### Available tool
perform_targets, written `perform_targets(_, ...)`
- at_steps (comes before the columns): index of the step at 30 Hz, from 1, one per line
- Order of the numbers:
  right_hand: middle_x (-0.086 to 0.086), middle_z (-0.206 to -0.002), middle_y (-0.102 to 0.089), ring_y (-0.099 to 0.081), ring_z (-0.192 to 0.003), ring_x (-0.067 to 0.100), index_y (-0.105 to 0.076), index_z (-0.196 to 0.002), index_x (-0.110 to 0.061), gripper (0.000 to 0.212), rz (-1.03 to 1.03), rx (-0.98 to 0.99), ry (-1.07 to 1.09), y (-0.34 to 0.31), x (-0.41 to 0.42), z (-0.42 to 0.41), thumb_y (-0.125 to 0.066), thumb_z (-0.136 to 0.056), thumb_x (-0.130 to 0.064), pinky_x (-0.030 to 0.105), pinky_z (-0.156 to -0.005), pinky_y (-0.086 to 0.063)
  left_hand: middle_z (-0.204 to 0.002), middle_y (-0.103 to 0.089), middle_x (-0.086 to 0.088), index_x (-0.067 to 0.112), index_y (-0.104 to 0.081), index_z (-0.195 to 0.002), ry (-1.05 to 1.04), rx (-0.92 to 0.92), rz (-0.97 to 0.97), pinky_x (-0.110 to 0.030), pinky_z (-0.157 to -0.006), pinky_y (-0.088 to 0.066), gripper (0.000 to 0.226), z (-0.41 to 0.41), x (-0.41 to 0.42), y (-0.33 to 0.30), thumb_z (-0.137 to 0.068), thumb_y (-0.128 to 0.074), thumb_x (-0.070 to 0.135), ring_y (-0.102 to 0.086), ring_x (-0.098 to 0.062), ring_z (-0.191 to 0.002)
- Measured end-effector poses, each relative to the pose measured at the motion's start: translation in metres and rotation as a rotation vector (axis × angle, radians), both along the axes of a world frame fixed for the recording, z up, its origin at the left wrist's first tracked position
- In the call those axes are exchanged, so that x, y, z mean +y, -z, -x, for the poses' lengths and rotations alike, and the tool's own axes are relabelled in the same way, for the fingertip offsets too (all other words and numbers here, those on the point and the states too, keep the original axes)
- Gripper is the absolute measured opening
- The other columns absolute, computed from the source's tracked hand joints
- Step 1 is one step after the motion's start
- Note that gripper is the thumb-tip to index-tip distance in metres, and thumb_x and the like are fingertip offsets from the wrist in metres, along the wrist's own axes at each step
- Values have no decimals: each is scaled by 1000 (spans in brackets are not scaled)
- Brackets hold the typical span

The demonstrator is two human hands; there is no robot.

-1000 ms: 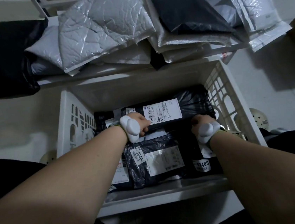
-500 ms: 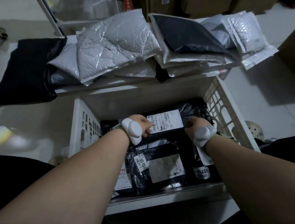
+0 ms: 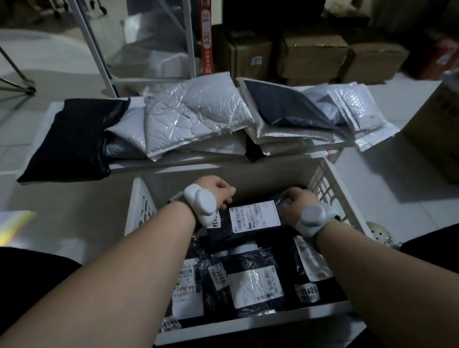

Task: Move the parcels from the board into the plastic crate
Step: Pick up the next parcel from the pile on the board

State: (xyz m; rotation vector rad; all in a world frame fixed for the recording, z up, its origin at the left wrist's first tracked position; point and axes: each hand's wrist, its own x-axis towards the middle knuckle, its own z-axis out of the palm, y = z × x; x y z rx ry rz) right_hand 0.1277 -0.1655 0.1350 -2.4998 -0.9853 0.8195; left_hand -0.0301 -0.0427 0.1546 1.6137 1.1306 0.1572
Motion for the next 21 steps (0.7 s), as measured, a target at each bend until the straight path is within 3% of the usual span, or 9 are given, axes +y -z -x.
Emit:
perform_targets(3, 8, -125, -61, -59, -112, 28, -57, -127, -15, 38, -39, -45, 13, -32, 8, -11, -55, -89, -22, 25, -83, -42, -71, -58, -2, 13, -53, -74, -5, -42, -44, -11, -39, -39, 21, -1, 9, -24, -95, -53, 15, -48, -12, -55)
perform_targets(5, 8, -127, -61, -57, -116, 28, -58, -128, -16, 37, -75, -57, 34, -56, 20, -19, -54, -91, -20, 26, -90, -42, -71, -56, -3, 7, -55, -83, -6, -90, -78, -8, -32, -33, 14, -2, 16, -42, -96, -52, 14, -47, -12, -55)
perform_targets(9, 7, -122, -63, -58, -114, 29, -62, -120, -20, 35, -167, -63, 66, -87, 41, -25, -61, -85, -28, 40, -100, -45, -76, -57, -8, 4, -55, -92, -15, -137, -146, -7, -32, -34, 9, -2, 32, -70, -96, -51, 11, -46, -13, -55)
perform_targets(13, 7, -126, -61, -55, -117, 27, -58, -126, -17, 37, -218, -121, 16, -111, 66, -22, -56, -90, -24, 30, -97, -41, -73, -59, -6, 11, -55, -73, -12, -102, -227, -9, -34, -37, 22, 3, 57, -89, -94, -54, 14, -49, -12, -55)
perform_targets(18, 4, -120, -63, -58, -109, 23, -59, -121, -20, 34, -249, -153, -32, -121, 101, -3, -56, -87, -24, 24, -81, -39, -72, -58, -5, 11, -56, -75, -55, -52, -307, -13, -40, -38, 20, 23, 92, -99, -94, -54, 17, -51, -17, -58)
perform_targets(21, 3, -127, -59, -57, -113, 24, -57, -125, -22, 37, -217, -164, -48, -125, 120, 8, -53, -88, -17, 26, -87, -43, -73, -58, -8, 11, -55, -72, -131, -13, -292, -20, -49, -36, 22, 39, 113, -91, -94, -53, 14, -47, -18, -57)
